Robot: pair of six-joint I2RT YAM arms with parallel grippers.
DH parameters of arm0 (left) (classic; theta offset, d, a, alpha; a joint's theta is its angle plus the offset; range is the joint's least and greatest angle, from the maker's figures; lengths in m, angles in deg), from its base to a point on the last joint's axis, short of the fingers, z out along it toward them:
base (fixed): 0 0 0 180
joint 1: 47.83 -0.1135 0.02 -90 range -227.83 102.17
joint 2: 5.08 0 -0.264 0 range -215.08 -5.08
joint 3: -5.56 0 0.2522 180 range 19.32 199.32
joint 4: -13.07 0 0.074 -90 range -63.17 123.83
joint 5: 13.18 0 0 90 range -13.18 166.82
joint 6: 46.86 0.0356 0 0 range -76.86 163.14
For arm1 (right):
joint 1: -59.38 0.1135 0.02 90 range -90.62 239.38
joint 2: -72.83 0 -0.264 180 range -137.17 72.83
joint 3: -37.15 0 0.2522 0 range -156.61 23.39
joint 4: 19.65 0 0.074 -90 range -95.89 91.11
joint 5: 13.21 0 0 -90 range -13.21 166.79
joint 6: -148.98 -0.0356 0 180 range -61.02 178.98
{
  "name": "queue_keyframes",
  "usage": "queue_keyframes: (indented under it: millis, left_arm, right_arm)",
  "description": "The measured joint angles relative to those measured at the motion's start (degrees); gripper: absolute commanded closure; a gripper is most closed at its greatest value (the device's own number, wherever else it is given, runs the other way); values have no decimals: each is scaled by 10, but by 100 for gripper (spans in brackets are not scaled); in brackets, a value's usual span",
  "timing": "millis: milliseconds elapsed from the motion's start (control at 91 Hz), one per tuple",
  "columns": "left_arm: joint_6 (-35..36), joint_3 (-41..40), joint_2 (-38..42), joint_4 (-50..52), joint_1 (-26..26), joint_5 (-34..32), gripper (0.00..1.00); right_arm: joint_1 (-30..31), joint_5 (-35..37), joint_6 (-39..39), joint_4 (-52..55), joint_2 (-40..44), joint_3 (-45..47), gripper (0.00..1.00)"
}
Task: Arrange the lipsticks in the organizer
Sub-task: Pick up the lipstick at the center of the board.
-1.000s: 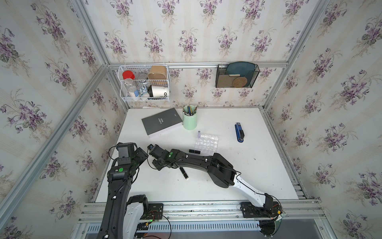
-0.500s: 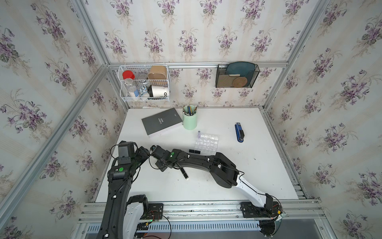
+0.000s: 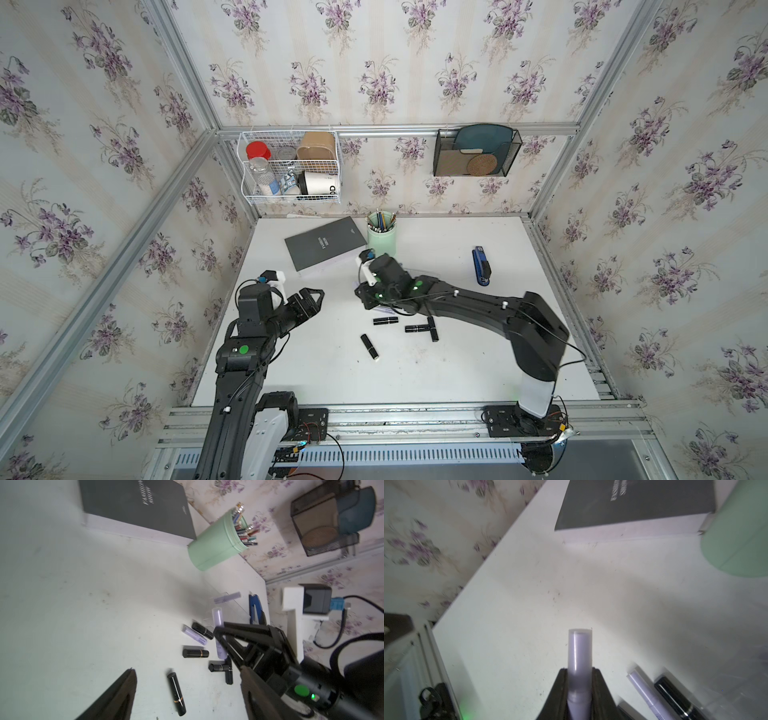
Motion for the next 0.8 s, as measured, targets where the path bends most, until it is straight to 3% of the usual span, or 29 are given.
queue_keyframes:
  millis: [165, 253, 418, 626, 802]
  left_arm:
    - [-80, -121, -12, -183, 171, 45, 22]
    - [-122, -167, -56, -305, 223, 72, 23]
    - [-151, -172, -121, -477, 242, 99, 35]
    - [-156, -145, -179, -587, 245, 126, 59]
    - [-145, -142, -194, -610, 244, 134, 62]
  right_arm:
    - [-42, -85, -95, -147, 83, 121, 86]
    - [-45, -123, -133, -216, 101, 143, 86]
    - [-50, -175, -200, -302, 116, 173, 86]
    - [-50, -209, -265, -365, 125, 204, 86]
    - [-50, -228, -299, -395, 131, 217, 87]
